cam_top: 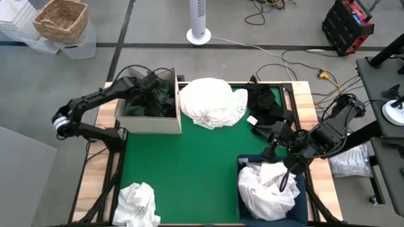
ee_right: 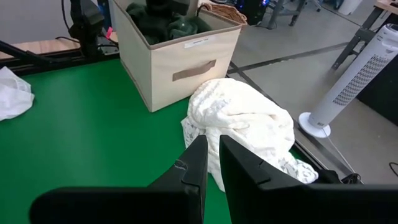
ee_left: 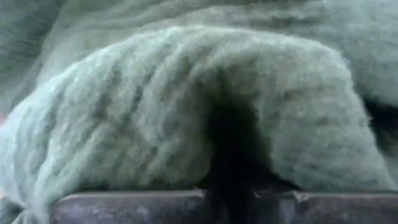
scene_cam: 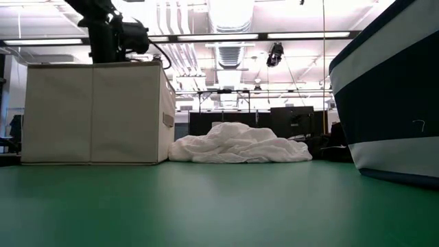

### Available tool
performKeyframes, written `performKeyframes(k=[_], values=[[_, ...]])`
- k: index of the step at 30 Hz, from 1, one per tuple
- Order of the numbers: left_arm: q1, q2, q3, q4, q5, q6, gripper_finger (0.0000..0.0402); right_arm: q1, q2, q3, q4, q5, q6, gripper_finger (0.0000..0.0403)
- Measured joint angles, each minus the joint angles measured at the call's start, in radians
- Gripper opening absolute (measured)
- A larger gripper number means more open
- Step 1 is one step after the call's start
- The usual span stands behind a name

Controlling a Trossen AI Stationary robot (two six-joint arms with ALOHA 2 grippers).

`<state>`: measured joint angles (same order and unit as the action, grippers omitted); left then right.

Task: Sort clothes
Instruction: Put the green cloth into the white bin

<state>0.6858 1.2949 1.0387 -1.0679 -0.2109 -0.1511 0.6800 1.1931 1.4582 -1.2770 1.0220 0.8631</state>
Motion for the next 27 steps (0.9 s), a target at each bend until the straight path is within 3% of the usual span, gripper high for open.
performKeyframes(k=[15, 27], values=[[0.037, 0.092, -0.144, 0.09, 0.144, 0.004, 0.0, 0.0, 0.0, 0.0, -0.001, 0.0, 0.0, 0.0034], [0.038, 0.247, -0.167, 0.182, 0.149, 0.012, 0.0, 0.0, 0.0, 0.0, 0.0, -0.001, 0.017, 0.0034]])
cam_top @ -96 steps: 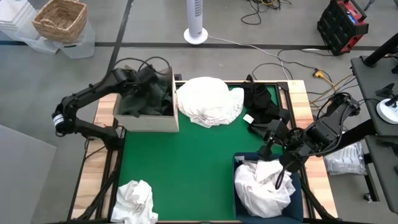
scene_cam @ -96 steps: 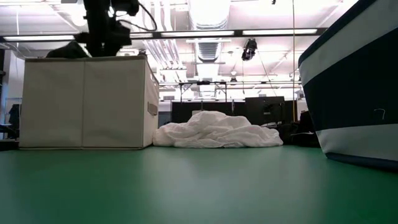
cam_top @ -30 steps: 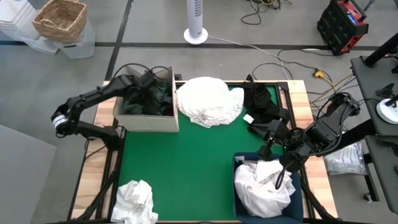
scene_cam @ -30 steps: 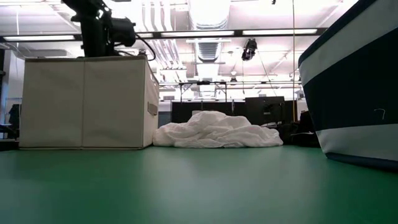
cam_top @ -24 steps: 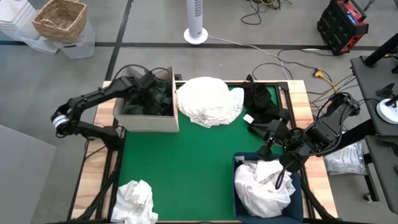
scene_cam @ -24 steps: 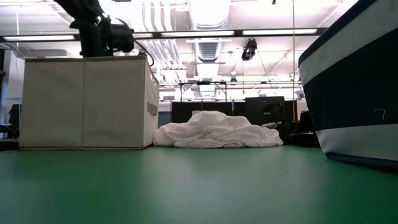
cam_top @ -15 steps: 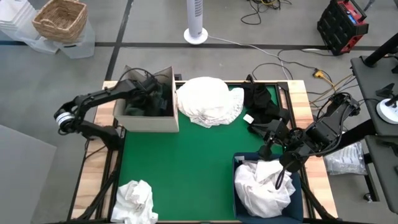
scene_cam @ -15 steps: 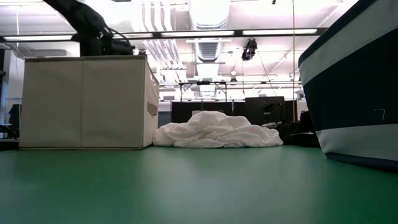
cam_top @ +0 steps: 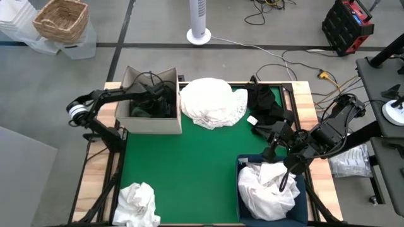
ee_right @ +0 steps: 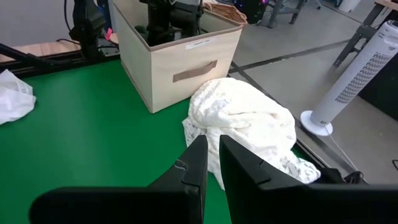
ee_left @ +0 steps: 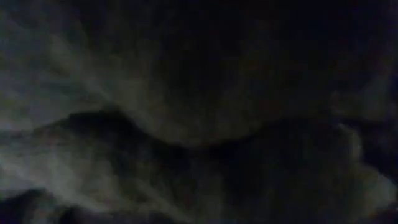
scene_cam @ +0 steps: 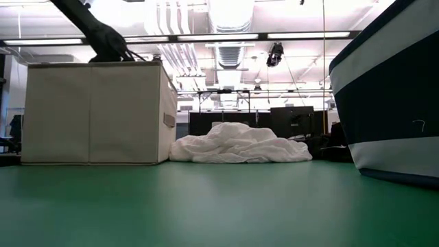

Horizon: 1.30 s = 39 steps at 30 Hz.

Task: Sort clothes
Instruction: Put the green cloth into the white bin

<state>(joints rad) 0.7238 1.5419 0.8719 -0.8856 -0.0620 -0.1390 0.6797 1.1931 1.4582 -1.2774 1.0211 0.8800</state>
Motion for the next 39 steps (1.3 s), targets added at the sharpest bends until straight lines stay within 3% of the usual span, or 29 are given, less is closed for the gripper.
performKeyframes(k=[11, 34, 39], values=[[0.0, -0.058, -0.004, -0.001, 0.001, -0.02, 0.0, 0.0, 0.0, 0.0, 0.0, 0.0, 0.011, 0.0034], [-0.001, -0.415, -0.002, -0.058, -0.005, -0.149, 0.0, 0.0, 0.0, 0.0, 0.0, 0.0, 0.007, 0.0034], [-0.001, -0.453, 0.053, -0.086, -0.005, -0.181, 0.0, 0.0, 0.0, 0.0, 0.0, 0.0, 0.012, 0.0034]])
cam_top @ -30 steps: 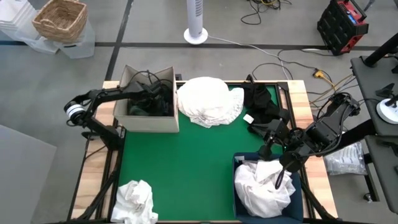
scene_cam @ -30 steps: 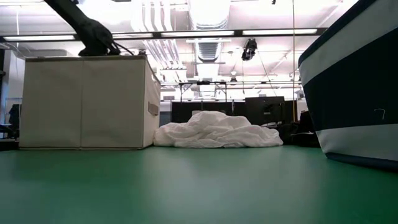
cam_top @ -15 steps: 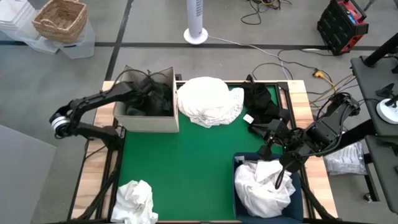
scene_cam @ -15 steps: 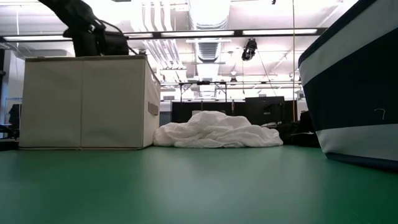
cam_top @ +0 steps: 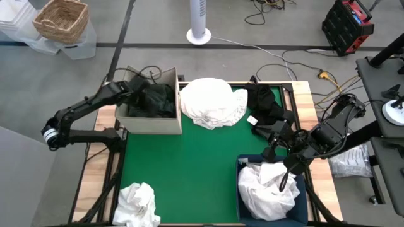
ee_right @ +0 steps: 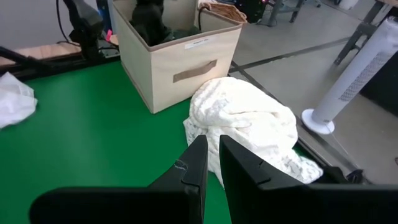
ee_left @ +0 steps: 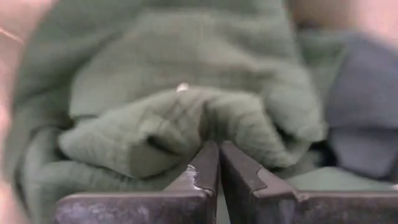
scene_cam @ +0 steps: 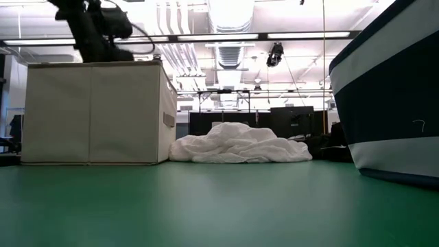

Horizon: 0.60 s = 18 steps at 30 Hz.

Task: Sort clothes
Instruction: Put the green cloth into the white bin, then put the bottom white cloth into the blue bin

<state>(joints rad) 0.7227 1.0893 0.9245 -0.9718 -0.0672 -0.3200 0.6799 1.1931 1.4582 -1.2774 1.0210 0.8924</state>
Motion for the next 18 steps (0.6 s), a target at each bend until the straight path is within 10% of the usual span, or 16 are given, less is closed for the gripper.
performKeyframes(k=[18], values=[[-0.127, -0.025, 0.405, -0.003, -0.029, -0.008, 0.0, -0.324, -0.013, 0.02, 0.004, -0.358, 0.056, 0.0034]])
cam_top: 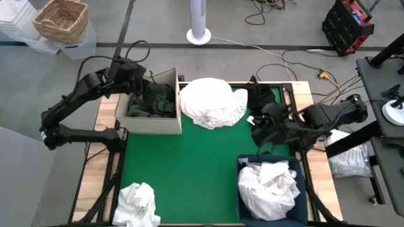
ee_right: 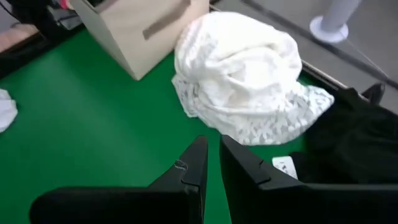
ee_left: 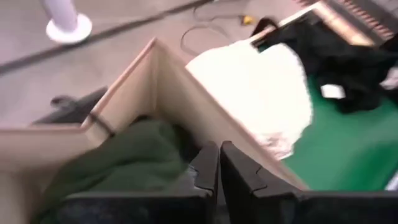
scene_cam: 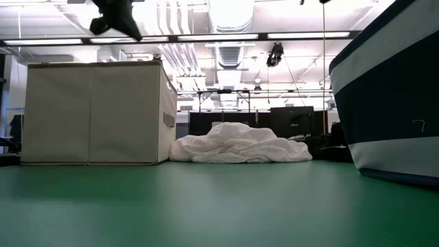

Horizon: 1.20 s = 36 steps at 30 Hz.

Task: Sort clothes
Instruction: Put the bottom white cloth into the blue bin

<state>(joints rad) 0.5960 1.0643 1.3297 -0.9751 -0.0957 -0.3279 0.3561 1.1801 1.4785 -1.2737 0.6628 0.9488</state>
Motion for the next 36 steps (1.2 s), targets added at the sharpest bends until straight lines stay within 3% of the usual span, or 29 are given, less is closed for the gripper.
performKeyframes(k=[11, 18, 36], values=[[-0.36, -0.017, 0.028, 0.016, -0.288, -0.115, 0.0, -0.183, 0.0, 0.001, 0.0, -0.043, -0.044, 0.0034], [-0.541, -0.011, 0.024, 0.016, -0.406, -0.212, 0.0, -0.256, 0.0, 0.001, -0.022, -0.046, -0.079, 0.0034], [-0.666, 0.028, 0.022, 0.017, -0.446, -0.341, 0.0, -0.446, 0.0, -0.023, -0.057, -0.043, -0.192, 0.0034]])
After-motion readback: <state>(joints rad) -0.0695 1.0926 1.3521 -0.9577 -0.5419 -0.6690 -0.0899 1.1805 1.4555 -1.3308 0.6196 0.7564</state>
